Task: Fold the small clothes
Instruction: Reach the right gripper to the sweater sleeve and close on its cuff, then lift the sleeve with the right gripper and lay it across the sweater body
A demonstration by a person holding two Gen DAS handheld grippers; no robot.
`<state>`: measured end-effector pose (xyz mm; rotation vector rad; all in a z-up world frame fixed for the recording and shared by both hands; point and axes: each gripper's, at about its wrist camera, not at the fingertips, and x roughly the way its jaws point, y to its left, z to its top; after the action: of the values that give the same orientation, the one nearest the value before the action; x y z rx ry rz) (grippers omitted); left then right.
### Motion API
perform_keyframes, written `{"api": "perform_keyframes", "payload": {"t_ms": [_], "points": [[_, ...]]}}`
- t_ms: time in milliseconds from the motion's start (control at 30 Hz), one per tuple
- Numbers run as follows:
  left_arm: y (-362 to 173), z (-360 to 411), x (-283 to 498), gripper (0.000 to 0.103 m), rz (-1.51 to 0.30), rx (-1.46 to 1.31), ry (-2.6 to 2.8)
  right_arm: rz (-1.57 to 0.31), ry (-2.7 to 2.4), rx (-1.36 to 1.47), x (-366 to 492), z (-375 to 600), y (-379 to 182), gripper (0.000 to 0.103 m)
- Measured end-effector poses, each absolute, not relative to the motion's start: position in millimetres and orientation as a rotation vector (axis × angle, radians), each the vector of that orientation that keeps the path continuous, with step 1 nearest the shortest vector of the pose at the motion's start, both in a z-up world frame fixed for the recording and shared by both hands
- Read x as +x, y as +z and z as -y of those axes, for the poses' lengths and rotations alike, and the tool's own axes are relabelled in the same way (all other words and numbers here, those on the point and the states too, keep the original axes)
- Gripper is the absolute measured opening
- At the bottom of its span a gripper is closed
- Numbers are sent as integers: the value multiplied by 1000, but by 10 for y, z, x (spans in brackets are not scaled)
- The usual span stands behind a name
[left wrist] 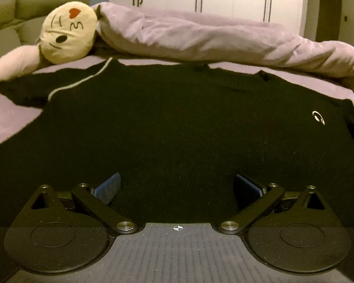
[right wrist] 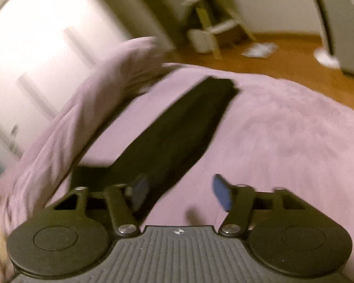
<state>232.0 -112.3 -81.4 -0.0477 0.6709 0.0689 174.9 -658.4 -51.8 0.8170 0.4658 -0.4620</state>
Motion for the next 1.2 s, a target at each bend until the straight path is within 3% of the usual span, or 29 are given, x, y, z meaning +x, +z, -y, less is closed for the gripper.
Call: {"api": "perform_keyframes", "payload": {"t_ms": [233, 333, 567, 833, 1000, 1200], "points": [[-856, 1095, 2309, 103, -638, -65, 63, -313, -582, 1051, 2282, 7193, -935, 40], [-862, 1090, 2296, 103, -635, -67, 62, -316, -594, 1034, 2432, 7195, -987, 13], [-863, 1085, 2294, 103, -638, -67, 61, -231, -515, 1042, 2152, 7102, -560, 12], [-670, 1012, 2273, 103, -700, -53, 34, -140, -347, 947, 2025, 6682, 716, 10], [-431, 725, 2008, 103, -706, -165, -17, -172, -162, 789, 2247, 5877, 1312, 11], [-197, 348, 1828, 103, -671, -233, -25, -289, 102, 673, 2657, 4472, 1280, 11]]}}
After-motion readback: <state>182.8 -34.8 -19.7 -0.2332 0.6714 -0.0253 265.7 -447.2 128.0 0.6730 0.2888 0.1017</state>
